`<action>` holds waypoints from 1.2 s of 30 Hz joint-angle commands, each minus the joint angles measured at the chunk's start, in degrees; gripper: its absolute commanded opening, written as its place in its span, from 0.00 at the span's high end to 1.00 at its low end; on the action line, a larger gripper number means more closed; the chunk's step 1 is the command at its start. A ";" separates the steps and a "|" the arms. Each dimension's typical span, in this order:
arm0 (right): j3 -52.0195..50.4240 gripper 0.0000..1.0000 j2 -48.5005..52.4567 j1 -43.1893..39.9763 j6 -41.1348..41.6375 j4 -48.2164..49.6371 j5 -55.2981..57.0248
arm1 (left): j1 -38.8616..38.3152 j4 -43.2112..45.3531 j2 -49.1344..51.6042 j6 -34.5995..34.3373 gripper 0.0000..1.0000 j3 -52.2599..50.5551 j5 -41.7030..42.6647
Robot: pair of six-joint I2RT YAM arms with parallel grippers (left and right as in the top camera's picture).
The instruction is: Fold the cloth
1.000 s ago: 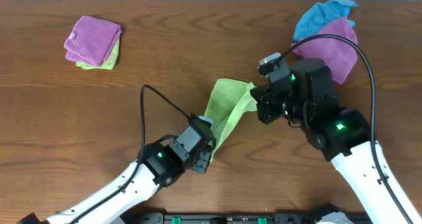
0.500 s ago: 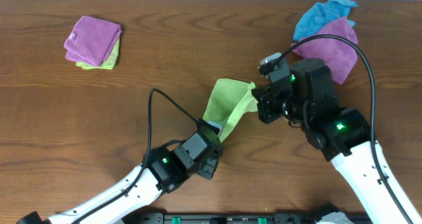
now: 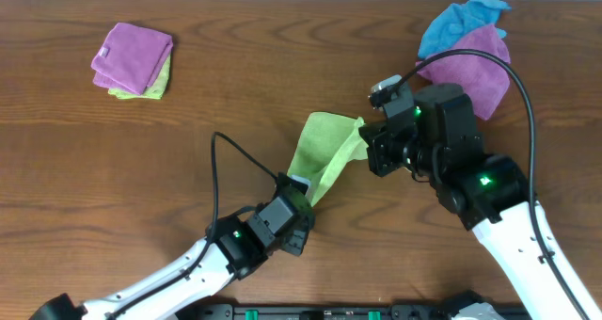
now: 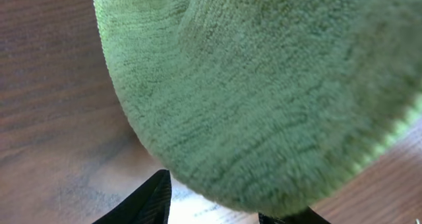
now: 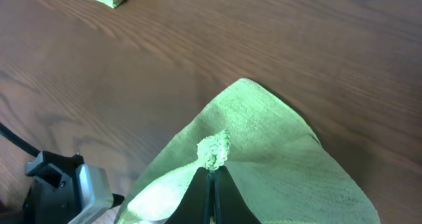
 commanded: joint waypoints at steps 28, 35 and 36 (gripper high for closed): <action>0.87 0.99 2.43 -0.79 1.40 6.88 0.11 | 10.78 -9.09 -2.54 12.28 0.95 15.82 -27.23; 0.87 0.99 8.28 -0.81 2.89 16.70 -1.14 | 23.96 2.71 -2.54 18.86 0.94 17.00 -17.51; 0.87 0.99 8.81 -0.83 2.91 18.64 -1.14 | 25.46 4.22 -2.54 18.88 0.94 17.00 -16.57</action>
